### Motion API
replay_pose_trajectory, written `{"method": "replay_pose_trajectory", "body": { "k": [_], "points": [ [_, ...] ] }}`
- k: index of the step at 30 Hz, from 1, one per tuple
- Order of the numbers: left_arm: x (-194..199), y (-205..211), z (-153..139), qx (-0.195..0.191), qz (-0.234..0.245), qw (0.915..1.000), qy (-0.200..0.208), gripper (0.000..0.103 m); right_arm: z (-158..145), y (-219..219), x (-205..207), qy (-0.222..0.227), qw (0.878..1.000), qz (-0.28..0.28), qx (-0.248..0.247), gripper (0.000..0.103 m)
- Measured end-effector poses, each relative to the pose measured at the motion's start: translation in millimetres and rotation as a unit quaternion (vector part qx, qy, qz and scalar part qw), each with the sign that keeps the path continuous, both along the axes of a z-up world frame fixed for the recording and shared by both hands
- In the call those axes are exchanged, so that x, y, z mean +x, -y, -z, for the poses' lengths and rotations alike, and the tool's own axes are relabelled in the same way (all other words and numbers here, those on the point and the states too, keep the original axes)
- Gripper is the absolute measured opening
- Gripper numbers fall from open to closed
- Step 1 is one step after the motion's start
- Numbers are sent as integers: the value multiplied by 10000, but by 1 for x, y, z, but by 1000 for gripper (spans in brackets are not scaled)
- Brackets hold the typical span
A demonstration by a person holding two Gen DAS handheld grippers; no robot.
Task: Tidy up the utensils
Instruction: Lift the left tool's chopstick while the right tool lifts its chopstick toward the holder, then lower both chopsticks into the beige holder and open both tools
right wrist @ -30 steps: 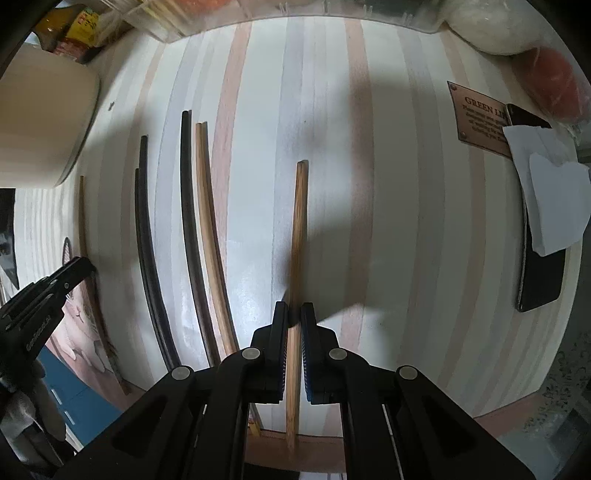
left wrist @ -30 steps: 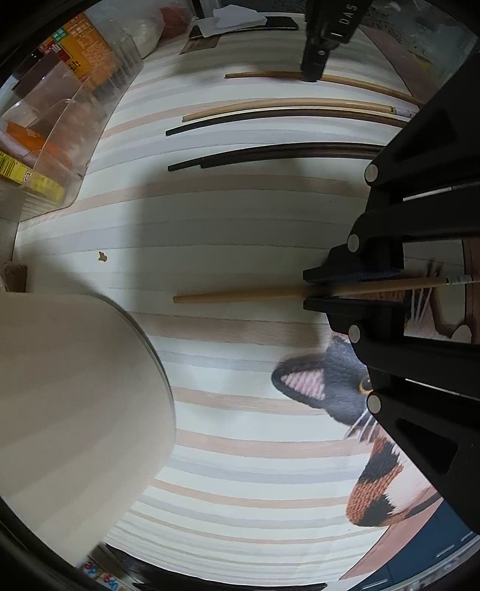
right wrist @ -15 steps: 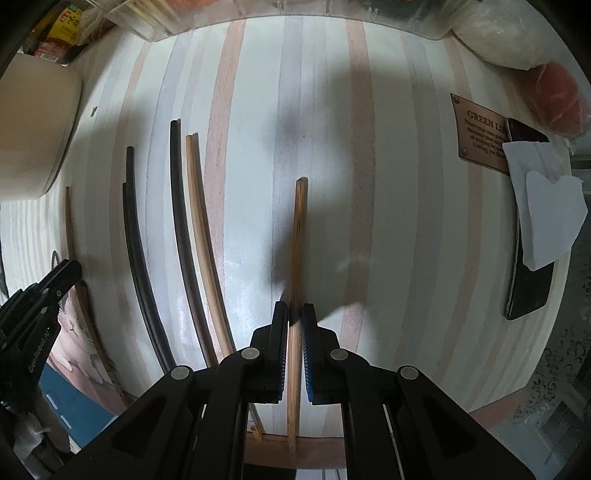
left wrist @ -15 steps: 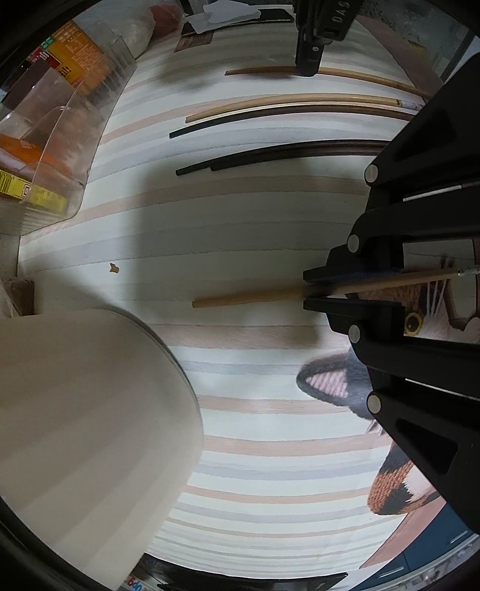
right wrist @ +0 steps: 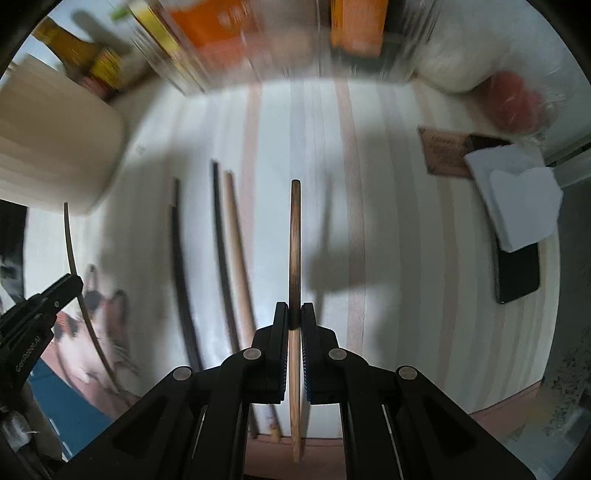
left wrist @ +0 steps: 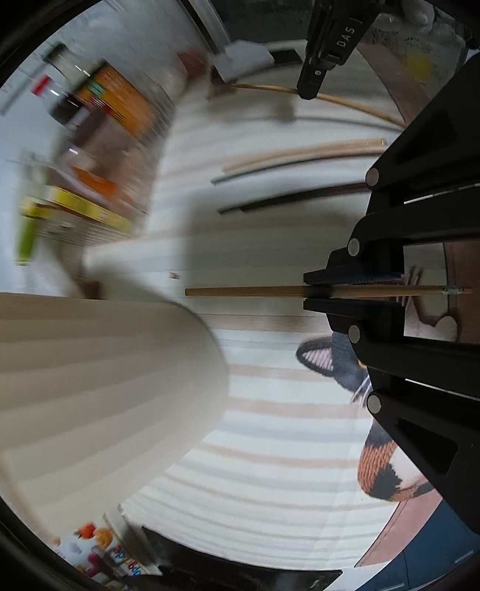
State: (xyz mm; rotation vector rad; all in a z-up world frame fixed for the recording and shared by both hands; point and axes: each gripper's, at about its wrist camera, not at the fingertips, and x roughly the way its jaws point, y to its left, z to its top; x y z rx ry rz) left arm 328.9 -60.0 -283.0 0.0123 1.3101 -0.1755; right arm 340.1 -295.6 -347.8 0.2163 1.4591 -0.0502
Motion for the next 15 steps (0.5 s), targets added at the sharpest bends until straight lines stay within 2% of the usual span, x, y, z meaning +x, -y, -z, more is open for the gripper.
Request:
{"method": "replay_pose_trajectory", "body": {
  "k": [4,8,13,15],
  "points": [
    [-11,-7,-39,-164,13,9986,502,4,-46,-4,-7,689,9976,-13,36,6],
    [-12,-13,-94,-424,4,9928,1116,4,-90,-17,-18,1359,9906,-64,157,6],
    [1,-24,-179,-935,-75,9774,1895,4,-171,-22,-7,2286,9725,-191,405,6],
    [10,-27,-212,-1092,-68,9700,2172,4,-209,-32,6,2686,9612,-265,575,6]
  ]
}}
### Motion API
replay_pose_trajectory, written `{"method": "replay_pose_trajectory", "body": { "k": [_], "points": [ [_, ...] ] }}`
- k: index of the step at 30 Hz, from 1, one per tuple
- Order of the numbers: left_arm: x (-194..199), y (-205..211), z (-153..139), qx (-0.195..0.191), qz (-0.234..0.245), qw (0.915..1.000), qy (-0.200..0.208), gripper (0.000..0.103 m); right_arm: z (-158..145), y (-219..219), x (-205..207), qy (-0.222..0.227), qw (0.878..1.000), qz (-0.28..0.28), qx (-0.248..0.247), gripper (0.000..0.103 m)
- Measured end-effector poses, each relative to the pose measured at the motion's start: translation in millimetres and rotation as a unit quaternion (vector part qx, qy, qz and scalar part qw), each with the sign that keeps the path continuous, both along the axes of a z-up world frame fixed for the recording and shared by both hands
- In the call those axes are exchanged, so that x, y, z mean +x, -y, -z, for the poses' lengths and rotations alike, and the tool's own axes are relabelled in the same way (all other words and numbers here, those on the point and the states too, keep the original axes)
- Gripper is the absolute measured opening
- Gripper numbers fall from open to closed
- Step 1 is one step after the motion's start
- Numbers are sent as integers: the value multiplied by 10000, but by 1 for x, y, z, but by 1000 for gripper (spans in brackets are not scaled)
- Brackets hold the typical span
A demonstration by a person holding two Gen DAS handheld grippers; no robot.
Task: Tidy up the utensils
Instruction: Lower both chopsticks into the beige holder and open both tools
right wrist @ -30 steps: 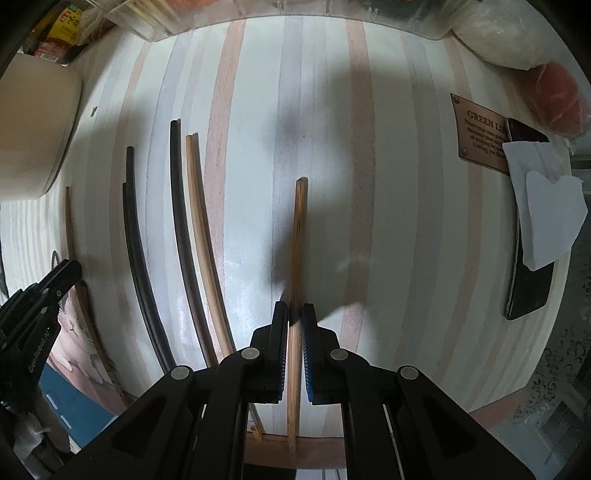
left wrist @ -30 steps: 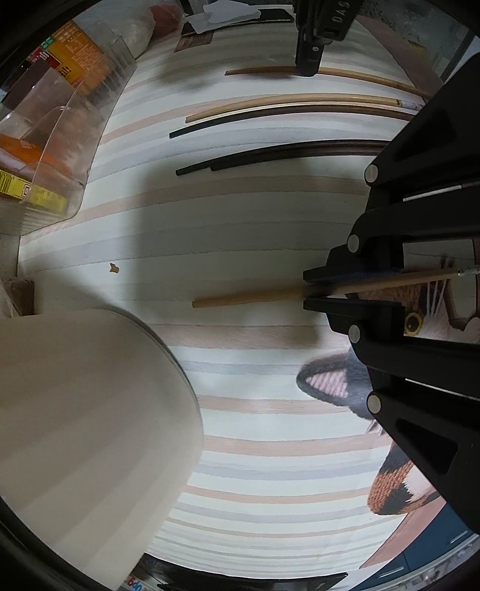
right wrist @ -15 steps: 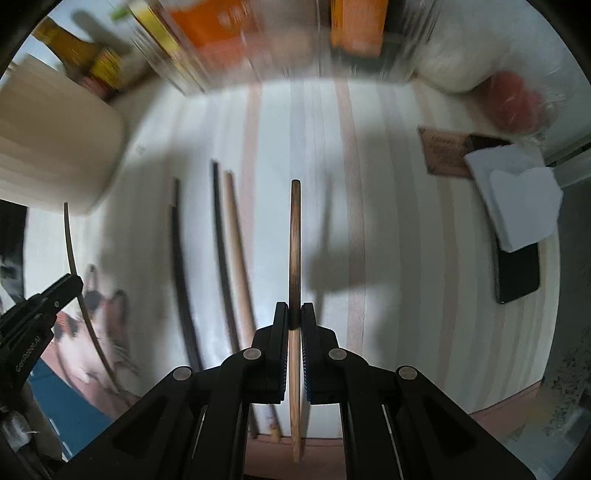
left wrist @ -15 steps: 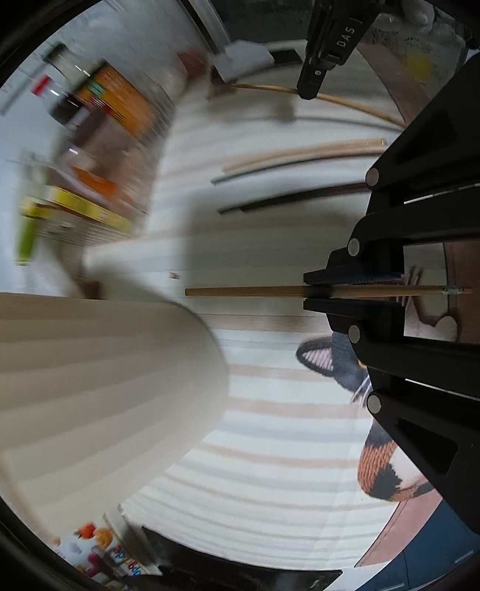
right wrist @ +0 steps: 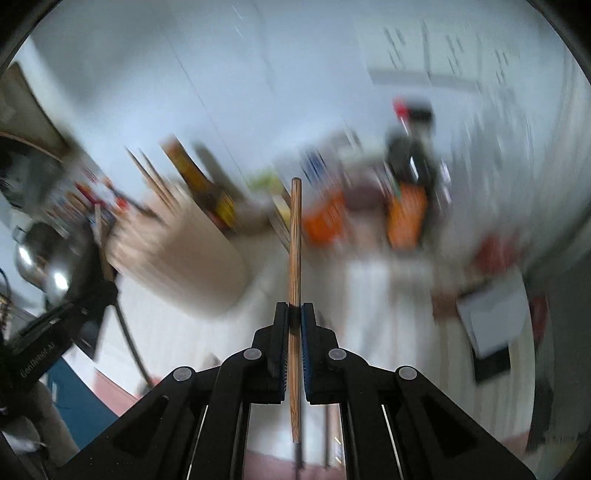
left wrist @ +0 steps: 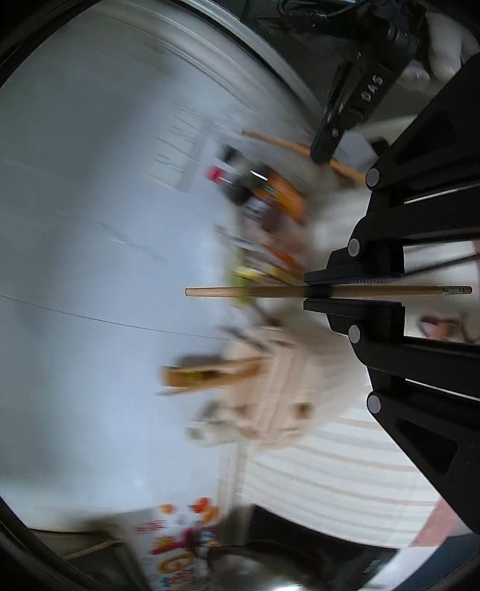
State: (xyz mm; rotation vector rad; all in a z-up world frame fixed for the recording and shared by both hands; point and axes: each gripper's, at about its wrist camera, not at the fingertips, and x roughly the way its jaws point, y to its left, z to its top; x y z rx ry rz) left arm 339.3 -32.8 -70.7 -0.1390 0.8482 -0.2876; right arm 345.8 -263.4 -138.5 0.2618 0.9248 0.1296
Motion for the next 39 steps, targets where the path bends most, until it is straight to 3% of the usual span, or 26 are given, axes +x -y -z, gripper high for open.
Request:
{"method": "replay_pose_trajectory", "body": {
  "k": [6,10,15,22,32,39],
  "points": [
    [43,-17,-71,-153,-300,9967,736,4,-86,-32,49,934,9951,-211,232,6],
    [80,-33,-88,-57,-555,9942,917,4,-107,-55,87,1183,9921,-253,332,6],
    [129,-50,-71,-12,-810,9938,756,4,-104,-82,136,1180,9918,-294,391,6],
    [168,-56,-28,-9,-954,9944,448,4,-77,-110,182,1001,9936,-312,412,6],
    [201,-58,18,-122,-1072,9941,129,4,-49,-123,209,858,9952,-313,345,6],
    [202,-54,36,-142,-936,9954,-159,4,-34,-124,206,678,9966,-391,274,7]
  ]
}}
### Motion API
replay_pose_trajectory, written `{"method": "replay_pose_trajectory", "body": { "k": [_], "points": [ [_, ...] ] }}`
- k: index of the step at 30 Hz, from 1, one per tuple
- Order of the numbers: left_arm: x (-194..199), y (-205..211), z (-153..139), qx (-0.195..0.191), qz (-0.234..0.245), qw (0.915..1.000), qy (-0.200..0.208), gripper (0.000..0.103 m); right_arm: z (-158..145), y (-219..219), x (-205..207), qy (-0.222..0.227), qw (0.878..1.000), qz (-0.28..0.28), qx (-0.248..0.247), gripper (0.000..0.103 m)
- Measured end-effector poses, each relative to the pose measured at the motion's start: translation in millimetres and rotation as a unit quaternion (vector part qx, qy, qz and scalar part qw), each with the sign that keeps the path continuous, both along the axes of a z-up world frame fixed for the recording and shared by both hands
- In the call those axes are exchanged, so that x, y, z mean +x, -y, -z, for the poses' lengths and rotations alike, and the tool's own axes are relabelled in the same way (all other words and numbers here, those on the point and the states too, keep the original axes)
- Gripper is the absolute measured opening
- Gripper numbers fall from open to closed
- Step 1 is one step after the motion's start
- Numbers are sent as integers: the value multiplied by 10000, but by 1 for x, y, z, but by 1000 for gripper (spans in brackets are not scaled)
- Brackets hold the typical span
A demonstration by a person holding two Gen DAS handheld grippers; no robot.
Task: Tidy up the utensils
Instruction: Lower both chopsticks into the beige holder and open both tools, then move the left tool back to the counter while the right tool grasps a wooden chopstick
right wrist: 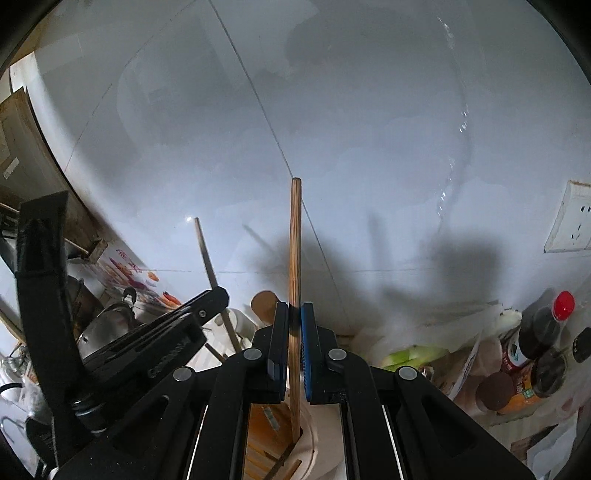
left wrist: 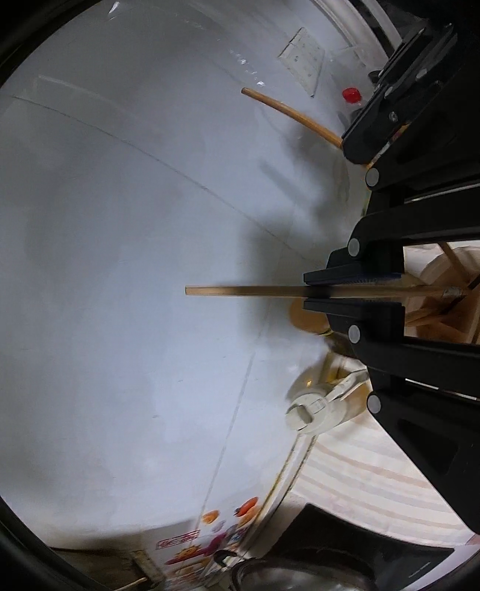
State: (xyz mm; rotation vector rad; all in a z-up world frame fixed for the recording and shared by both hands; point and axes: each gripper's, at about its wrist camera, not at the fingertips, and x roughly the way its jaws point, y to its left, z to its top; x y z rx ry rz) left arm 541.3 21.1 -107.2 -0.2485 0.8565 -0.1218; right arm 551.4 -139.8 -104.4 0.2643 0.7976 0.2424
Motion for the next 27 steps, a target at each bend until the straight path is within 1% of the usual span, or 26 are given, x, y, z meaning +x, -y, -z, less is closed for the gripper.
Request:
{"method": "replay_pose_trajectory", "body": {
  "k": [3,4,6,7,8,9,11,12,13,15,16,17,18,20,22,24,26,27],
  "points": [
    [-5,-1,0,-169,179,9995,-193,6,5,0,-1,-159,9998,-122,-12,7],
    [-10,-4,-3,-208,162,9993,-255,7,7,1,-1,-289,9993,-229,4,7],
    [-20,-8,-12,-253,158,9991,-306,7,10,4,-2,-473,9983,-347,39,8],
    [-26,-9,-17,-196,157,9991,-336,10,9,5,-3,-520,9980,-371,41,10],
    [-30,-11,-21,-116,130,9992,-360,18,7,9,-7,-531,9977,-401,87,22],
    [-38,-14,-27,-7,66,9995,-319,26,6,13,-10,-535,9977,-398,128,38],
    [-54,-20,-38,187,-67,9996,-186,79,-1,23,-20,-516,9978,-343,221,49],
    [-61,-21,-43,250,-123,9996,-107,83,-4,28,-25,-524,9980,-289,216,49],
    [-73,-24,-49,365,-221,9991,33,84,-6,34,-32,-530,9981,-230,218,49],
    [-87,-27,-53,514,-295,9982,107,85,-9,45,-45,-553,9983,-110,179,52],
    [-94,-30,-54,589,-354,9975,132,93,-10,52,-52,-547,9984,-17,143,54],
    [-105,-31,-55,638,-410,9969,196,103,-11,57,-59,-531,9985,40,129,58],
    [-110,-33,-55,677,-436,9964,247,103,-11,64,-68,-529,9985,164,35,62],
    [-127,-32,-53,860,-501,9946,302,103,-10,76,-84,-501,9981,345,-68,65],
    [-139,-30,-48,963,-498,9936,306,103,-6,85,-98,-544,9971,503,-200,69],
    [-151,-29,-41,1020,-487,9932,281,103,2,97,-116,-613,9958,634,-253,80],
    [-160,-24,-29,1081,-474,9928,178,103,10,107,-130,-668,9948,708,-295,85],
    [-163,-22,-25,1094,-442,9929,135,103,16,111,-138,-719,9937,782,-358,86]
  ]
}}
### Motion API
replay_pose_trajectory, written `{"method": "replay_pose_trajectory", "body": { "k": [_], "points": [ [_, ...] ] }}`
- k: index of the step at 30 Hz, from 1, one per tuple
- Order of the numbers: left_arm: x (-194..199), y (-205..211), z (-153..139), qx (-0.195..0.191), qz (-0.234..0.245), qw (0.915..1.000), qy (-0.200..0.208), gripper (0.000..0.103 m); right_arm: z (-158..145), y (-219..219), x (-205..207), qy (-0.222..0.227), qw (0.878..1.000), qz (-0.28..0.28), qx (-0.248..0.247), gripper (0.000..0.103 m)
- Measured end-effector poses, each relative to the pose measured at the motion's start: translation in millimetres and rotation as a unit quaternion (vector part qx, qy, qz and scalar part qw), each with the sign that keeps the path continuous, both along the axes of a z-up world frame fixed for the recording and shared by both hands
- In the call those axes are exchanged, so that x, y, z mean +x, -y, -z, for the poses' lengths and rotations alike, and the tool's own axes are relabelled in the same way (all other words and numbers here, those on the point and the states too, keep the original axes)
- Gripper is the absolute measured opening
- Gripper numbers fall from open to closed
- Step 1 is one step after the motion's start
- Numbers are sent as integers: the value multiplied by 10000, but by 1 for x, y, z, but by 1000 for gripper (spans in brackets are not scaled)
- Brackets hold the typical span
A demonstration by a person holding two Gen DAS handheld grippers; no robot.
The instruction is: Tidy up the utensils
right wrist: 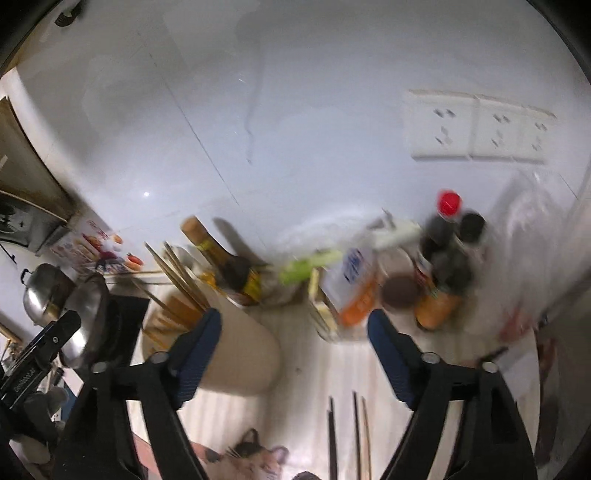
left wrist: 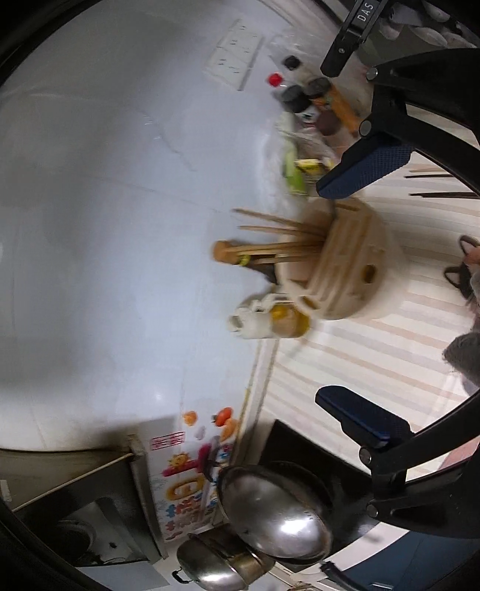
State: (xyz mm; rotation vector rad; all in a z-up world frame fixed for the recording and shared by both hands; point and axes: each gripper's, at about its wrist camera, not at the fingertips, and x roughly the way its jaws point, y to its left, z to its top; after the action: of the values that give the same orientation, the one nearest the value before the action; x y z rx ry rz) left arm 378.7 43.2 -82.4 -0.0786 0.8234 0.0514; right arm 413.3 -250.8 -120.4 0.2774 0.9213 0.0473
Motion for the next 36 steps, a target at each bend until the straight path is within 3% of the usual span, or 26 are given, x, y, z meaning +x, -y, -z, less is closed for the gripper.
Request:
{"method": "replay_pose_trajectory", "body": {
  "k": [4,14,16,18,19,23,26,28,31,33,35,36],
  "points": [
    [-14,14,34,71,105,9993,-360,103,27,8,-20,-209,9996,74,-172,100],
    [-34,59,128,418,389,9897,-1310,103,129,26,-47,-1182,9909,31,-645,100],
    [-36,71,149,511,486,9856,-1536,103,156,29,-47,-1499,9872,-19,-540,92],
    [-36,81,169,601,577,9806,-1773,103,181,32,-49,-1826,9820,-41,-475,56],
    [-37,85,177,613,611,9789,-1851,103,198,34,-48,-2031,9783,-70,-408,52],
    [-38,102,213,617,727,9675,-2341,103,245,33,-50,-2540,9667,-211,-234,40],
    [-39,112,233,518,823,9605,-2606,102,267,29,-54,-2737,9609,-333,-238,34],
    [-40,121,246,373,935,9561,-2751,101,278,29,-57,-2848,9576,-326,-282,24],
    [-41,137,256,217,1118,9514,-2860,90,277,35,-63,-2752,9605,-222,-349,9],
    [-41,151,262,212,1256,9484,-2902,88,278,45,-70,-2747,9608,-84,-353,8],
    [-42,164,269,349,1379,9458,-2918,73,280,58,-77,-2771,9604,60,-289,8],
    [-42,169,272,422,1433,9440,-2941,71,281,64,-79,-2786,9599,108,-300,8]
  ]
}}
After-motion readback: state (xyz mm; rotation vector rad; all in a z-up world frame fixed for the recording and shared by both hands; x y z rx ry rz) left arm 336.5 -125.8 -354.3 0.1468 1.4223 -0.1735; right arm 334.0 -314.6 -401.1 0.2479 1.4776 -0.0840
